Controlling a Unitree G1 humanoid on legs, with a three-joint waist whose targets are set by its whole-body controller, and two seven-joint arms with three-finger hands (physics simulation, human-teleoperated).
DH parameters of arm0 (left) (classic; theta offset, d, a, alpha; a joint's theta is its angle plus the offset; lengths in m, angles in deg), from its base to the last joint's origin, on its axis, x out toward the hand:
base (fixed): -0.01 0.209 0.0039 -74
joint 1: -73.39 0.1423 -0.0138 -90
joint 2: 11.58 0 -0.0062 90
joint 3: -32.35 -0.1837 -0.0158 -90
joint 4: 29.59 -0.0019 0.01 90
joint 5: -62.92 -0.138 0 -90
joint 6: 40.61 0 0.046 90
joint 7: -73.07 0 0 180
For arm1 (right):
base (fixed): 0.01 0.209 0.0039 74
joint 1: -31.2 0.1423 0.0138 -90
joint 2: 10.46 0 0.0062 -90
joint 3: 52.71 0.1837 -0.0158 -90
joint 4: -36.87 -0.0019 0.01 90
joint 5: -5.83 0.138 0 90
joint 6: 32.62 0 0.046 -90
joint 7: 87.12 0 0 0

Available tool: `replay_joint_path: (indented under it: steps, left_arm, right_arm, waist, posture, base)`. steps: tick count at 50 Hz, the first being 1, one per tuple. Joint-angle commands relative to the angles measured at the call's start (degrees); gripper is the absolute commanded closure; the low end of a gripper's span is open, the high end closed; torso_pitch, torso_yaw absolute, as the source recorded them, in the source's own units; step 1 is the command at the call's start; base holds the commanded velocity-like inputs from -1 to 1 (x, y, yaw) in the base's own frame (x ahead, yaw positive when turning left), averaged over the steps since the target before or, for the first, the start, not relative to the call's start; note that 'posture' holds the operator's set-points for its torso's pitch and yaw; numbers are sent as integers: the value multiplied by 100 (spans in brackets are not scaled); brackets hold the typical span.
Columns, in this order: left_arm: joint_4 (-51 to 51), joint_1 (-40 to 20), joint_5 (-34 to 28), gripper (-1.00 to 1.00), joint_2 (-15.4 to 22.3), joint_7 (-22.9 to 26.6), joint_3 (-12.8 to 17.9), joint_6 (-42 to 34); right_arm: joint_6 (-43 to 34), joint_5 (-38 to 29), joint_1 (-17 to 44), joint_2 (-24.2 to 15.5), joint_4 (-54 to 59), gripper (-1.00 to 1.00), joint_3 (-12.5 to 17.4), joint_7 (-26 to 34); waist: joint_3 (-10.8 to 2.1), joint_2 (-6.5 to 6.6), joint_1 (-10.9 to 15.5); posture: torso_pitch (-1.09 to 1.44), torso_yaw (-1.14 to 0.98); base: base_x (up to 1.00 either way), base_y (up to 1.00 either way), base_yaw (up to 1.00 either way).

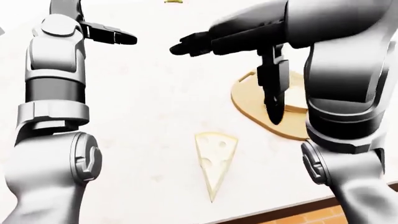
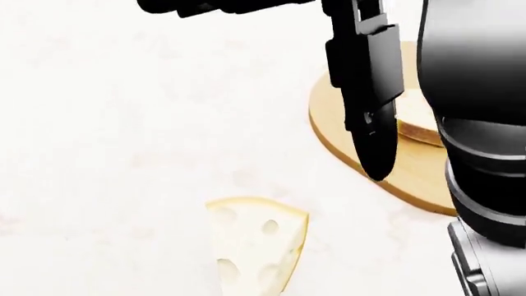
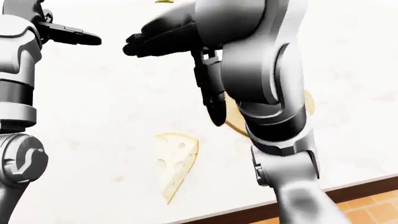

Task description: Pick up the wedge of cheese and place it on the slice of bread to prepare a simple cheese on bread dish.

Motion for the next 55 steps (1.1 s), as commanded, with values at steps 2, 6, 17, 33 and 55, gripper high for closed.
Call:
replay_joint_path:
  steps: [2,6,17,33,55]
  left_arm:
    - [-89,-318,-53,-100,140,-117,49,379]
    - [-611,-424,-64,-100,233,-230,79,652]
    - [-1127,-528,-60,-100,330,-383,81,902]
    - [-1120,-488,-73,-100,369,-369,75,936]
    - [-1026,-362,-73,-100,325,-357,76,948]
  right_arm:
    - [-443,378,38,-271,-444,-100,-180,0]
    - [-901,682,-51,-531,-929,-100,-527,0]
    - [-2016,1362,132,-1163,-1892,-100,-1281,0]
    - [-3265,1505,297,-1577,-3004,-100,-2212,0]
    - [-1784,64,-466,-550,-2387,-100,-1971,0]
  waist:
    - [-199,25,-8]
    - [-193,37,-25]
    - [-157,64,-59]
    - [-113,89,-37]
    - [-193,144,-75]
  posture:
    - [0,0]
    - [0,0]
    - [0,0]
    - [0,0]
    - [0,0]
  base:
    - [0,0,0]
    - [0,0,0]
    - [0,0,0]
    - [0,0,0]
    - [0,0,0]
